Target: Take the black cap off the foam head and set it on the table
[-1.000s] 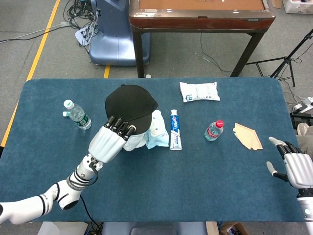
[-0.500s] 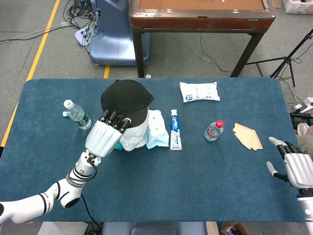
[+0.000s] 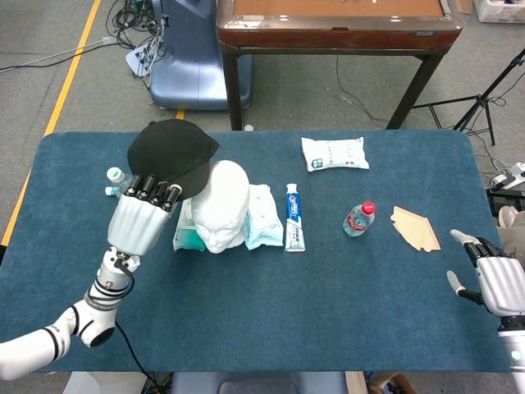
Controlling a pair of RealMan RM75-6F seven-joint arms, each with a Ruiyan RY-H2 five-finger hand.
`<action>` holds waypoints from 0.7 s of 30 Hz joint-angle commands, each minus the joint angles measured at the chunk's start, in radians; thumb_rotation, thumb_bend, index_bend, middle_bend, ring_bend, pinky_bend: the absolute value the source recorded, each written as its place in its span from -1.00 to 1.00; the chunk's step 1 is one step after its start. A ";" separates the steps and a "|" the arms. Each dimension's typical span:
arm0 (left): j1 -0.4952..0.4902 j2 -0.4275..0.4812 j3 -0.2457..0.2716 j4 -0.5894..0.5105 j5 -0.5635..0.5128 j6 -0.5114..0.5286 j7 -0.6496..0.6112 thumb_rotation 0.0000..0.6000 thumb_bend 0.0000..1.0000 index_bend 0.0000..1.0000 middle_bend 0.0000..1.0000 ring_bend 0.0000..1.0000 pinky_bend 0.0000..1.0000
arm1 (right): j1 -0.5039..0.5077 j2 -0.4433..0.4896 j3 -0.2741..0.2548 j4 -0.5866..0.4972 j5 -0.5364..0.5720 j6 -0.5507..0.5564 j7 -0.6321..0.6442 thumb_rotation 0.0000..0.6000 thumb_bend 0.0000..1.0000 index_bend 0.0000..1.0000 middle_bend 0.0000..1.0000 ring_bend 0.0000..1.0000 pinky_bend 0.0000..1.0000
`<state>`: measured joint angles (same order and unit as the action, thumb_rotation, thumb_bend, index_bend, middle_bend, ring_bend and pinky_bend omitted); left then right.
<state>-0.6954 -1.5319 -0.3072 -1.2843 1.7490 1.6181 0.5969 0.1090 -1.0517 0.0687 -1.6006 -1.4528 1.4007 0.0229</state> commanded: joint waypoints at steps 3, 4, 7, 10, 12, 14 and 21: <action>0.047 0.045 0.029 0.041 0.015 0.046 -0.003 1.00 0.01 0.35 0.50 0.07 0.22 | 0.002 -0.003 0.000 -0.002 0.002 -0.004 -0.009 1.00 -0.28 -0.66 -0.48 -0.58 -0.33; 0.056 0.054 0.037 0.051 0.021 0.054 -0.002 1.00 0.01 0.35 0.50 0.07 0.22 | 0.002 -0.003 0.000 -0.003 0.002 -0.003 -0.010 1.00 -0.28 -0.66 -0.48 -0.58 -0.33; 0.090 0.078 0.070 0.090 0.038 0.077 0.009 1.00 0.01 0.35 0.50 0.07 0.22 | 0.002 -0.004 0.000 -0.003 0.004 -0.002 -0.013 1.00 -0.28 -0.66 -0.48 -0.58 -0.33; 0.124 0.094 0.104 0.136 0.051 0.092 0.025 1.00 0.01 0.35 0.50 0.07 0.22 | 0.003 -0.006 0.000 -0.004 0.003 -0.004 -0.019 1.00 -0.28 -0.66 -0.48 -0.58 -0.33; 0.132 0.094 0.111 0.155 0.055 0.098 0.029 1.00 0.01 0.35 0.50 0.07 0.22 | 0.003 -0.007 -0.001 -0.005 0.003 -0.004 -0.021 1.00 -0.28 -0.66 -0.48 -0.58 -0.33; 0.150 0.093 0.127 0.188 0.057 0.106 0.037 1.00 0.01 0.36 0.50 0.07 0.22 | 0.004 -0.008 -0.001 -0.005 0.003 -0.006 -0.025 1.00 -0.28 -0.66 -0.48 -0.58 -0.33; 0.200 0.086 0.149 0.268 0.034 0.131 0.017 1.00 0.01 0.36 0.51 0.07 0.22 | 0.003 -0.009 0.000 -0.006 0.007 -0.005 -0.027 1.00 -0.28 -0.66 -0.48 -0.58 -0.33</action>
<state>-0.5031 -1.4440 -0.1612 -1.0257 1.7904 1.7424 0.6210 0.1124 -1.0602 0.0690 -1.6067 -1.4459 1.3957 -0.0042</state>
